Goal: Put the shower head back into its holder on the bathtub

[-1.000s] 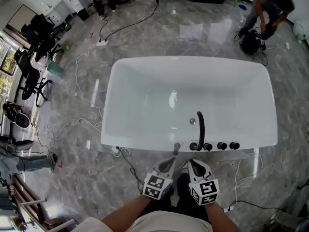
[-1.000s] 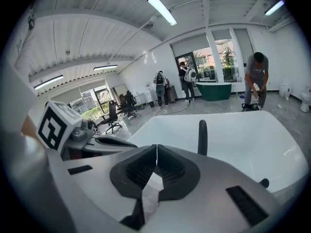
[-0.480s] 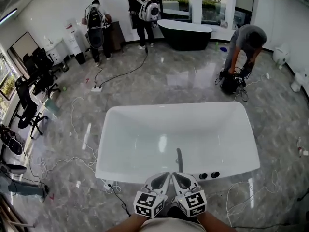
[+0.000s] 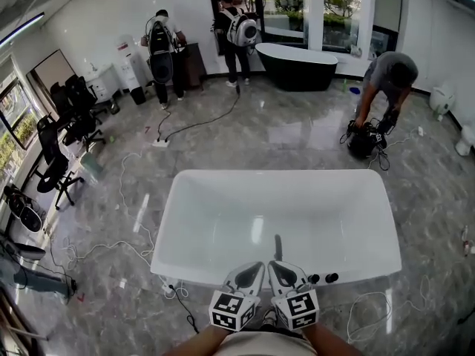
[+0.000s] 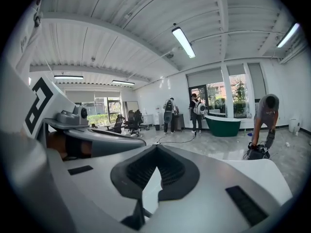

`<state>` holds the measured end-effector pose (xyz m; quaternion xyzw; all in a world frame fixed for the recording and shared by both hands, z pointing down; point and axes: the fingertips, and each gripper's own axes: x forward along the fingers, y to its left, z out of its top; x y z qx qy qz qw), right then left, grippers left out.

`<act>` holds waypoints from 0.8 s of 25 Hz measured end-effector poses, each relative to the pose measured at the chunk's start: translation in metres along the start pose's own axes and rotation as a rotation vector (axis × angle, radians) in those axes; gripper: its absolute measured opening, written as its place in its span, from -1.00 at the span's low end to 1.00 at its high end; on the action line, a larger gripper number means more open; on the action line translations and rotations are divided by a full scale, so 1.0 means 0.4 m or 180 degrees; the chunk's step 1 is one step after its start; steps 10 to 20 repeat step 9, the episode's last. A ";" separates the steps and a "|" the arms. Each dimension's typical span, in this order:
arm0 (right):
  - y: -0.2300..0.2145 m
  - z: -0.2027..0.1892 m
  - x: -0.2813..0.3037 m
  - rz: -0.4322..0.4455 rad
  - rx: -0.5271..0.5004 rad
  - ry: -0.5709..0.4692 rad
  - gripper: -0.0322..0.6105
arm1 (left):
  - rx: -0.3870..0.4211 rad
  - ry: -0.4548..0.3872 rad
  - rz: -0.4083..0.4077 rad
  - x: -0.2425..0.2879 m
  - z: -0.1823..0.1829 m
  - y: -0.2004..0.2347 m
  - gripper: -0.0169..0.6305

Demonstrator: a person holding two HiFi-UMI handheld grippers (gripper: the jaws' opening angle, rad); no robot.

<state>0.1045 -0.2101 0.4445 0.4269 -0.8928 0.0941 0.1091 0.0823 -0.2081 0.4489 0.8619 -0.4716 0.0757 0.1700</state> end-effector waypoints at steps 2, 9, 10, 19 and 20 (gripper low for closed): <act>0.007 0.011 -0.009 0.0012 -0.0007 0.0004 -0.86 | 0.0002 -0.0008 0.0009 -0.011 0.010 -0.007 -0.93; -0.012 0.004 -0.008 0.0016 0.0007 -0.0007 -0.86 | 0.0045 -0.0009 0.0000 0.011 0.014 -0.021 -0.93; -0.012 0.004 -0.008 0.0016 0.0007 -0.0007 -0.86 | 0.0045 -0.0009 0.0000 0.011 0.014 -0.021 -0.93; -0.012 0.004 -0.008 0.0016 0.0007 -0.0007 -0.86 | 0.0045 -0.0009 0.0000 0.011 0.014 -0.021 -0.93; -0.012 0.004 -0.008 0.0016 0.0007 -0.0007 -0.86 | 0.0045 -0.0009 0.0000 0.011 0.014 -0.021 -0.93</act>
